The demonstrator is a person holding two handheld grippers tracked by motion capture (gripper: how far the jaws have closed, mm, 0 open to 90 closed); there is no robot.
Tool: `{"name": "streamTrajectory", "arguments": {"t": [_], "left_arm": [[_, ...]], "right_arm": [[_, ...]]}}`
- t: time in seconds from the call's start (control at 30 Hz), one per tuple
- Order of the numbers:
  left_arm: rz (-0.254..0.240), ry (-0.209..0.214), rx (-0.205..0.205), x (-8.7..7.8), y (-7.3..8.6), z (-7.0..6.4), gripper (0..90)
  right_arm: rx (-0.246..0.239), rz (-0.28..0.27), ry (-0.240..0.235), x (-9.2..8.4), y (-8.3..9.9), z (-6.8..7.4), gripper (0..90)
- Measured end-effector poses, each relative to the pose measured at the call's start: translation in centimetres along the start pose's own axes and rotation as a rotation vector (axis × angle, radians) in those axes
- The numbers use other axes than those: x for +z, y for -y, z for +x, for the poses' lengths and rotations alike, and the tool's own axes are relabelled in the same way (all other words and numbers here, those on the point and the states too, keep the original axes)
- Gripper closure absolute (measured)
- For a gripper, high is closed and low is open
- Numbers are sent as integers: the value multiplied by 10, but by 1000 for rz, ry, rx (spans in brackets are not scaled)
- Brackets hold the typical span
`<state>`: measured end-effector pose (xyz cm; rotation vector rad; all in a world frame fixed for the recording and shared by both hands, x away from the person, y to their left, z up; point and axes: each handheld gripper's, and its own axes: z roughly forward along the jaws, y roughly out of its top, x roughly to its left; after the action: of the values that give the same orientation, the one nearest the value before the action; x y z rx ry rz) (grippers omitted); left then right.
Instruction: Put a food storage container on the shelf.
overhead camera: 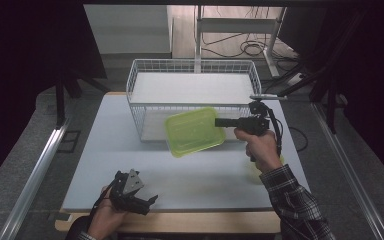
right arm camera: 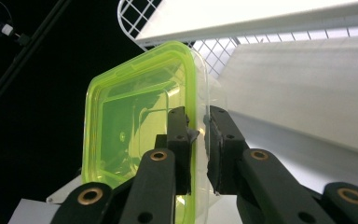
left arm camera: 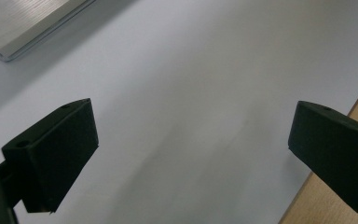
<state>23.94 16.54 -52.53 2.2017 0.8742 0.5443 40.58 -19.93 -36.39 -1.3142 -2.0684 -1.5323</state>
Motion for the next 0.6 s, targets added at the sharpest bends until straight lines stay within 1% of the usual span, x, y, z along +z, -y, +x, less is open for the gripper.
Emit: {"name": "streamTrajectory", "arguments": {"t": [0.13,0.33,0.5,0.6], "left_arm": [[0,-1,-1,0,0,0,11],[1,-2,0,0,0,0,11],[5,-4,2,0,1,1,11],[5,-5,-5,-1,1,2,11]], "right_arm": [[-2,-3,0,0,-5,3,798],[-4,-25,-1,-3,-17,8,798],[-2,-44,11,-5,-27,9,798],[3,-51,12,-5,-33,9,798]]}}
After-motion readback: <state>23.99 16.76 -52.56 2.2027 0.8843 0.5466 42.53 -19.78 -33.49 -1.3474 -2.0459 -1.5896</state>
